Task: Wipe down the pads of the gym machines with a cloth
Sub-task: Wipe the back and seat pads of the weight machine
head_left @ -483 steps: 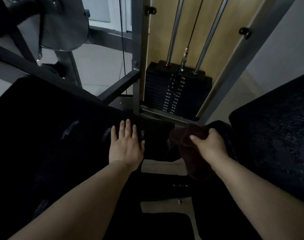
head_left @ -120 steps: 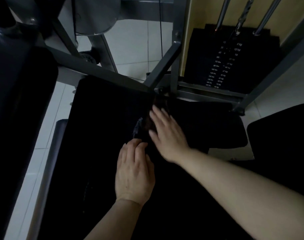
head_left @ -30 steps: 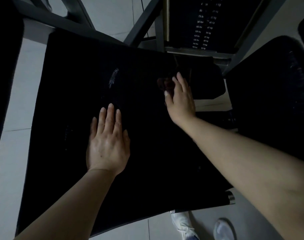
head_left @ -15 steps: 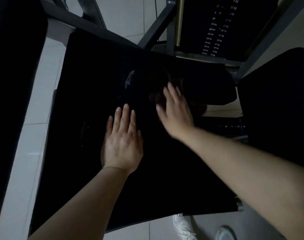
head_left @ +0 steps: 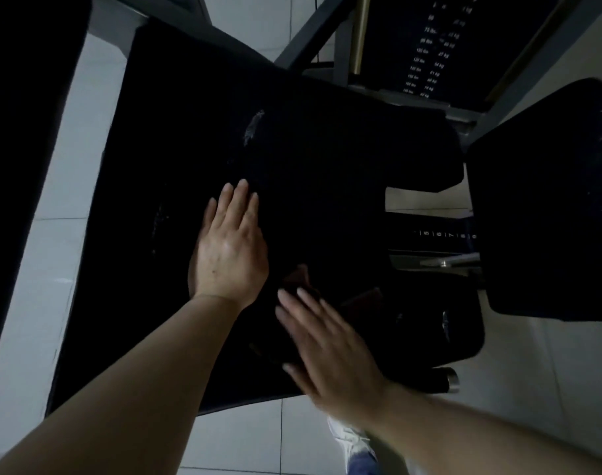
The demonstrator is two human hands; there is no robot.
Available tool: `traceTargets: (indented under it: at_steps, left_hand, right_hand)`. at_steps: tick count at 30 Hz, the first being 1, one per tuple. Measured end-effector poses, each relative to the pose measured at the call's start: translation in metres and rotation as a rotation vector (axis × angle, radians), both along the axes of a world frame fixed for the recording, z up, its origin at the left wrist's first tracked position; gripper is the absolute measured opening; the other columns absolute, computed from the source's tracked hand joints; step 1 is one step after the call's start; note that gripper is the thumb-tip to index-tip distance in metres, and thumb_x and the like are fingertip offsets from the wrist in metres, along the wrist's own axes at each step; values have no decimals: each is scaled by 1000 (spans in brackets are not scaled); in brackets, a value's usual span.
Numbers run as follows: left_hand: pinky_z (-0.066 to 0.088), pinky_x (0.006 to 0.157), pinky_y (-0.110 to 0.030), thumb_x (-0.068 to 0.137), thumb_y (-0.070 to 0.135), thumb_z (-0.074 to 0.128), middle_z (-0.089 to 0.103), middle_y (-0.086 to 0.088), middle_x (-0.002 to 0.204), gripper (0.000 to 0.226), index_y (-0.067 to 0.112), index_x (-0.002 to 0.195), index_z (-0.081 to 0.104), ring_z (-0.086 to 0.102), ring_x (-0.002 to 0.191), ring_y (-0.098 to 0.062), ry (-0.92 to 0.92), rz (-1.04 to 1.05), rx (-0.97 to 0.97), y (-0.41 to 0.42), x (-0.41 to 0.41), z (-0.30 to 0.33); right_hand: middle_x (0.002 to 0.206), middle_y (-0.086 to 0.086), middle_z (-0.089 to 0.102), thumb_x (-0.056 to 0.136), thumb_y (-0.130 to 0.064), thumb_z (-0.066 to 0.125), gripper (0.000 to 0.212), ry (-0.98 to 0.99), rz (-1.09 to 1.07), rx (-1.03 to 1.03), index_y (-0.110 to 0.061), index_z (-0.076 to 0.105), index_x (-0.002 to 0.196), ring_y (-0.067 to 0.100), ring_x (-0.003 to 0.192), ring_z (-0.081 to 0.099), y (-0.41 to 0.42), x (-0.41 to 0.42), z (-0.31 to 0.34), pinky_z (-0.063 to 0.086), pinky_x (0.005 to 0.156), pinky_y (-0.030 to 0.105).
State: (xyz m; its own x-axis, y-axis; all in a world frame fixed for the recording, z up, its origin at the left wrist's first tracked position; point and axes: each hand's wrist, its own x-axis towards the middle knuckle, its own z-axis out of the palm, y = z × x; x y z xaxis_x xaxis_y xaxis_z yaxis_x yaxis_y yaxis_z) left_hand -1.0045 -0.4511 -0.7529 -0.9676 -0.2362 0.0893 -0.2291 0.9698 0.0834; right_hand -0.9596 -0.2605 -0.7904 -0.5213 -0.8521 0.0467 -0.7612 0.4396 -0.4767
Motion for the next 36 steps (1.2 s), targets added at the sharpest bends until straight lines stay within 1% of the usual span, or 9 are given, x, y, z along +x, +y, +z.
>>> traceTargets:
  at_steps: [5,8,15,18,21,24,27,30,36]
  left_hand:
    - [19,117,-44,90,19,37,41,-17,146,47,1,130,55,32,140,-30,30,-27,21,4,4,2]
    - [16,119,-42,94,14,43,33,-15,152,45,5,137,48,24,143,-28,-22,3,-22,17,9,2]
    - [5,119,-39,101,24,29,17,-14,158,51,6,148,26,9,147,-27,-63,140,-44,60,39,-11]
    - [1,119,-40,99,28,22,14,-16,158,56,5,149,22,7,147,-29,-118,138,-88,63,42,-11]
    - [-2,119,-40,99,28,20,4,-15,159,57,5,151,14,-1,147,-28,-173,158,-105,67,38,-12]
    - [-4,120,-40,98,29,18,-1,-13,160,59,6,151,9,-5,147,-26,-192,171,-117,69,37,-10]
    - [-3,120,-39,99,28,19,0,-13,160,58,6,151,10,-5,147,-25,-172,178,-103,69,37,-9]
    - [-2,120,-39,100,27,22,2,-12,160,57,6,151,12,-4,147,-24,-173,177,-101,70,36,-10]
    - [-1,120,-39,100,26,24,3,-13,160,57,5,151,14,-2,148,-25,-162,165,-89,69,38,-12]
  right_hand:
    - [159,5,17,99,-34,42,56,-92,-465,-4,-10,31,147,24,146,16,-48,-139,-6,21,117,43]
    - [161,0,11,99,-37,39,57,-114,-597,14,-14,25,150,21,147,12,-59,-153,-5,14,119,37]
    - [161,4,11,100,-38,31,56,-60,-315,-4,-10,26,149,23,148,11,43,31,-11,19,117,40]
    - [160,4,11,102,-40,27,55,-15,-149,9,-12,23,149,22,147,15,73,34,-22,21,115,40]
    - [158,7,20,101,-42,26,56,-38,-269,-6,-10,30,147,23,146,18,51,-29,-27,18,117,40]
    - [160,6,11,100,-41,31,60,-100,-535,53,-8,23,150,22,147,10,22,-105,-21,11,120,36]
    - [161,3,7,100,-37,37,59,-191,-626,-21,-8,23,149,22,147,10,6,-130,-21,19,118,37]
    - [160,5,15,100,-40,32,58,-156,-665,-62,-6,31,146,23,147,14,27,-77,-28,25,117,39]
    - [159,10,18,100,-31,27,54,-98,-429,138,-5,29,147,25,146,17,117,50,-29,27,111,43]
